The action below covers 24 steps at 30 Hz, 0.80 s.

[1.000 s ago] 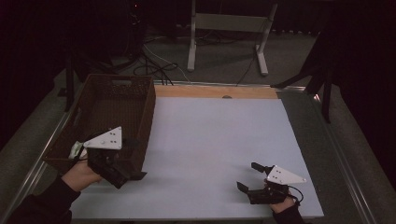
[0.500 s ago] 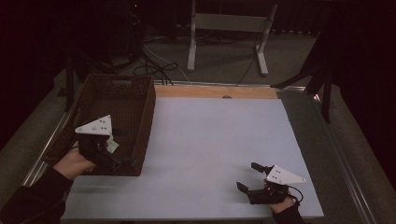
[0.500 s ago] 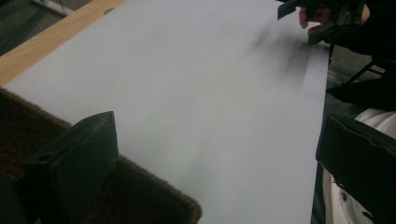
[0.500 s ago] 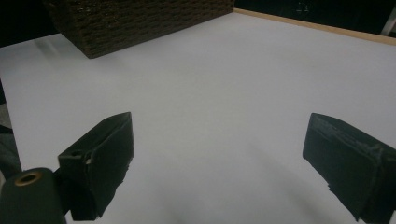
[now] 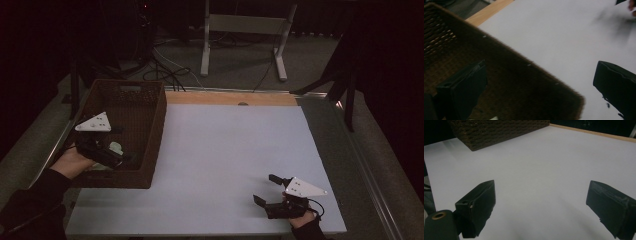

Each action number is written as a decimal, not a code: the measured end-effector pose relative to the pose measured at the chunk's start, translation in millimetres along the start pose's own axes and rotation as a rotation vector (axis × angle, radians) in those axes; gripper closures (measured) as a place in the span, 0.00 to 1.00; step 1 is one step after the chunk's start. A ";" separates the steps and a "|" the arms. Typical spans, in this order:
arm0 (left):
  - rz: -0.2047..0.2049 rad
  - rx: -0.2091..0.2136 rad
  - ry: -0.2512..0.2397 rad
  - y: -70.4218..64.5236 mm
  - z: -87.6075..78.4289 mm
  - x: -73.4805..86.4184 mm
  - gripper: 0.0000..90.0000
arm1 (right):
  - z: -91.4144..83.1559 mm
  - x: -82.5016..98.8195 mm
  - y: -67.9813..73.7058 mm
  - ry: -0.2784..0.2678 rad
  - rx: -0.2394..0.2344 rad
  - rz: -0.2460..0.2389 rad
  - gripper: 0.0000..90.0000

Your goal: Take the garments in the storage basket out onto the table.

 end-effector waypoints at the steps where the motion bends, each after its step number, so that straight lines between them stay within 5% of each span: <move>1: -0.003 -0.002 0.009 2.9 0.3 1.3 0.00 | 0.4 0.2 -0.4 0.003 0.002 -0.002 0.10; 18: -0.075 -0.034 0.095 49.3 15.6 32.1 0.00 | 2.4 0.6 -0.7 0.008 -0.004 0.006 0.10; 24: -0.107 -0.069 0.185 63.5 27.2 46.8 0.00 | 2.0 0.7 -0.8 0.005 -0.003 0.005 0.10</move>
Point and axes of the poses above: each handheld gripper's, and its own axes: z roughly forward along the jaws, x roughly out of its underside, y roughly to its left, the point moved 1 cm from there along z, roughly forward along the jaws, and after that the axes turned 1 degree about -x, right-handed, at the moved point
